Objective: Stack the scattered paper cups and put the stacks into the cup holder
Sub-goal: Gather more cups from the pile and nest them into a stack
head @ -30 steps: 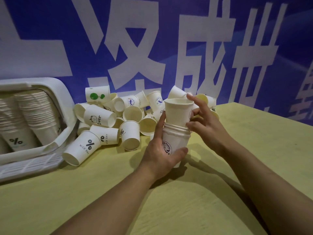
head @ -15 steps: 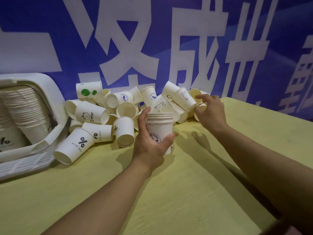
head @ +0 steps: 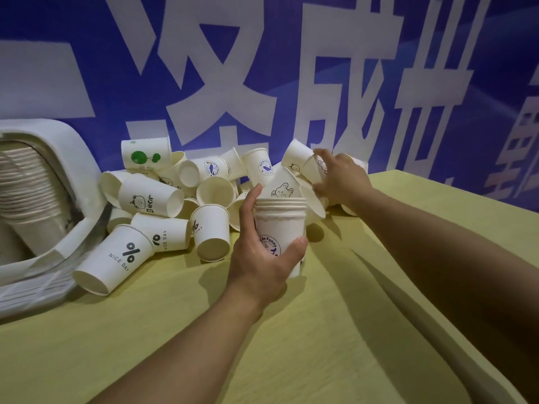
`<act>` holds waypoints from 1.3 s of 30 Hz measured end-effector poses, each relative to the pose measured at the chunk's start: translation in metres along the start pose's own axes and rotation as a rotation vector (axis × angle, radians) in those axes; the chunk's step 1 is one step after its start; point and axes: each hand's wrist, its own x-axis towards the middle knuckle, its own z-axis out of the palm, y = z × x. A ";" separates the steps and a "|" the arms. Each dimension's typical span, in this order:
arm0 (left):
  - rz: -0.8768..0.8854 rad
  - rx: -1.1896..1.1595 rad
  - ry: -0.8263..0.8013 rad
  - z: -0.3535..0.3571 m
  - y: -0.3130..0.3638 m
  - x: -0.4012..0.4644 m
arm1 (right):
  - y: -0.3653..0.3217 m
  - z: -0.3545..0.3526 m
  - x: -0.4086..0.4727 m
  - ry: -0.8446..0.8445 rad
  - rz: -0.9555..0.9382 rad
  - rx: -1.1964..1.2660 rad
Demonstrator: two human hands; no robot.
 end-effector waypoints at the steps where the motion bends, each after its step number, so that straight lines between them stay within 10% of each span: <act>1: 0.004 0.005 -0.002 0.000 0.000 0.000 | 0.001 0.000 0.000 0.003 0.002 0.009; 18: -0.041 0.097 -0.240 -0.004 0.014 -0.011 | -0.036 -0.056 -0.139 0.276 0.061 1.189; 35: -0.001 0.150 -0.039 -0.004 0.013 -0.008 | -0.042 -0.046 -0.149 0.017 -0.135 0.997; 39: 0.020 0.171 -0.055 -0.003 0.010 -0.010 | -0.011 -0.048 -0.120 0.260 -0.094 0.613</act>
